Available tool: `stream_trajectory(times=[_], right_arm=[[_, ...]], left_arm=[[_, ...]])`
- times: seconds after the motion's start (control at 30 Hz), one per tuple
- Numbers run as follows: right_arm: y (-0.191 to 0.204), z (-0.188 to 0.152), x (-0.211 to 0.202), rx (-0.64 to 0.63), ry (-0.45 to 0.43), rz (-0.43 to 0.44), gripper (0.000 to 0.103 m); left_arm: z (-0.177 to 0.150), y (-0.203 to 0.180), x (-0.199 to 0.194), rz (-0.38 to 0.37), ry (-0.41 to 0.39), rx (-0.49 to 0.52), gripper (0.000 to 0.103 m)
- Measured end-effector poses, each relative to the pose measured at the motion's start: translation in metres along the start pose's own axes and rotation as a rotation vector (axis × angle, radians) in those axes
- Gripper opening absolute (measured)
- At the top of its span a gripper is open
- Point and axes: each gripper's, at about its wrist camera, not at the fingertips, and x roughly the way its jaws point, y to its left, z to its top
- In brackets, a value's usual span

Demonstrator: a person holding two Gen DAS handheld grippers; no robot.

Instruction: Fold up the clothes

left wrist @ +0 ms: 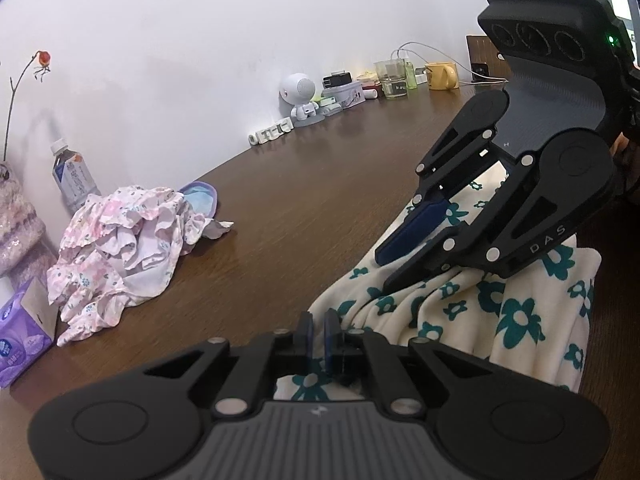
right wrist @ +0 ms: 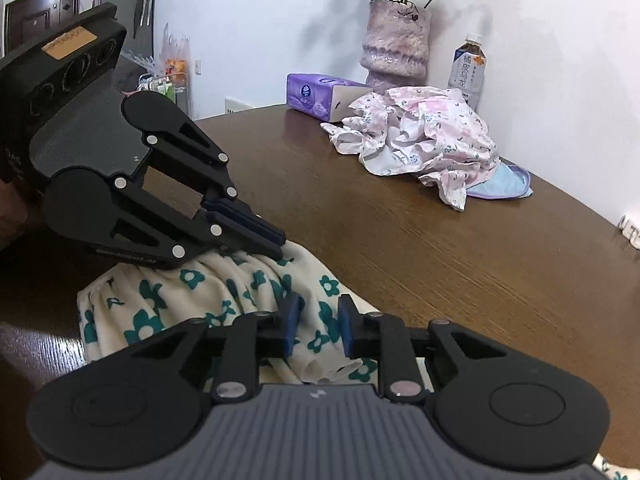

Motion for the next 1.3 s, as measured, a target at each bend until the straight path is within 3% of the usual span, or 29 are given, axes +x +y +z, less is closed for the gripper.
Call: stream_trajectory(times=[0.07, 0.2, 0.43, 0.77, 0.9, 1.07, 1.17, 1.27, 1.3], right_arm=[[0.0, -0.002, 0.0, 0.007, -0.005, 0.002, 0.02], [0.004, -0.003, -0.001, -0.009, -0.011, -0.014, 0.02], [0.003, -0.003, -0.001, -0.01, -0.015, -0.013, 0.019], [-0.007, -0.009, -0.005, 0.018, -0.02, -0.013, 0.017], [-0.007, -0.007, -0.01, 0.022, -0.039, -0.013, 0.017], [-0.004, 0.006, -0.041, 0.032, -0.119, 0.064, 0.02], [0.005, 0.008, -0.041, -0.004, -0.084, 0.106, 0.025], [0.011, 0.003, -0.027, -0.022, -0.013, 0.084, 0.026], [0.012, 0.0, -0.022, -0.026, 0.006, 0.076, 0.019]], left_arm=[[0.003, -0.001, -0.006, 0.025, -0.017, 0.009, 0.008], [0.009, 0.005, -0.019, 0.02, -0.061, -0.02, 0.008], [-0.003, 0.009, -0.006, -0.03, 0.016, -0.053, 0.005], [-0.007, 0.002, -0.01, 0.023, 0.011, -0.076, 0.003], [-0.002, 0.003, -0.033, 0.071, -0.033, -0.075, 0.011], [-0.005, -0.001, -0.06, 0.03, -0.034, -0.092, 0.011], [-0.009, -0.012, -0.06, 0.014, -0.01, -0.094, 0.007], [-0.01, -0.016, -0.053, 0.023, 0.008, -0.11, 0.007], [-0.01, -0.018, -0.051, 0.028, 0.013, -0.111, 0.007]])
